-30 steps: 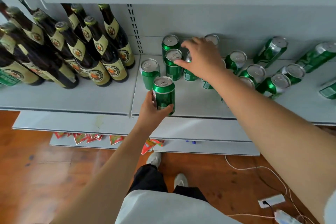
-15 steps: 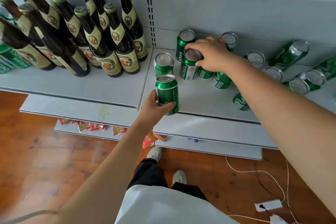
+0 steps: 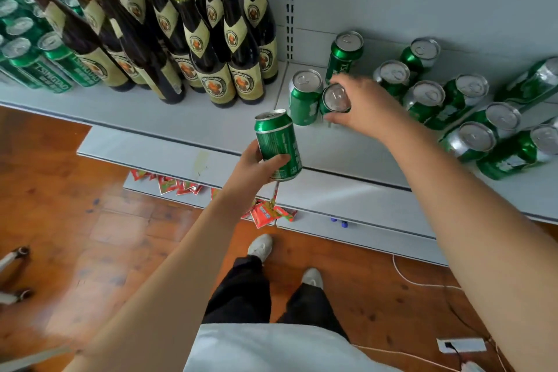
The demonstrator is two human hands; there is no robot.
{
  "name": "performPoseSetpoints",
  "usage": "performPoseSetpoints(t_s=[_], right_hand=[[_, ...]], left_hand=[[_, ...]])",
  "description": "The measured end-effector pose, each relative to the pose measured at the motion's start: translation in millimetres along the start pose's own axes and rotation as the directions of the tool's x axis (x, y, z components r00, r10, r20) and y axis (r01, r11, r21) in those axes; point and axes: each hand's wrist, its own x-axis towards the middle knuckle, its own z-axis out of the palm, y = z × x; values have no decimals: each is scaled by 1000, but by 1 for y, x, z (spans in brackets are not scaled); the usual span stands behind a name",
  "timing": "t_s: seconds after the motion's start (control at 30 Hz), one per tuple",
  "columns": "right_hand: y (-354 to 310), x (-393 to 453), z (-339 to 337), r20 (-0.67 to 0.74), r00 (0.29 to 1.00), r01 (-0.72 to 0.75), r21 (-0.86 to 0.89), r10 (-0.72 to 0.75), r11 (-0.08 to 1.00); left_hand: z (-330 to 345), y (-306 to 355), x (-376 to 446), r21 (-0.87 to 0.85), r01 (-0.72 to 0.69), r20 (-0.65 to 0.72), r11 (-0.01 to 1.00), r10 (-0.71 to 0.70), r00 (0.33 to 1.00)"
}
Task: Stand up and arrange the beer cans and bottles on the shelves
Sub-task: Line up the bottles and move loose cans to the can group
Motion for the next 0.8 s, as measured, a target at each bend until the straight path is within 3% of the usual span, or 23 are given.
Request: performPoseSetpoints(t_s=[0.1, 0.17, 0.37, 0.43, 0.6, 0.8], right_hand=[[-22, -21, -3, -211, 955, -148, 273, 209, 951], [-54, -32, -1, -284, 906, -170, 437, 315, 883], [-204, -10, 54, -222, 918, -39, 774, 329, 631], [-262, 8, 83, -219, 926, -19, 785, 306, 619], [-390, 61, 138, -268, 943, 47, 693, 197, 720], [-474, 148, 184, -230, 967, 37, 562, 113, 827]], left_hand=[[-28, -5, -10, -48, -12, -38, 999, 10, 999], [-55, -8, -17, -101, -11, -76, 995, 3, 997], [-183, -6, -33, -213, -52, -129, 976, 24, 991], [-240, -2, -40, -186, -86, -167, 979, 54, 984], [-364, 7, -52, -58, -145, -297, 988, 122, 947], [-460, 17, -23, 50, -144, -428, 988, 152, 891]])
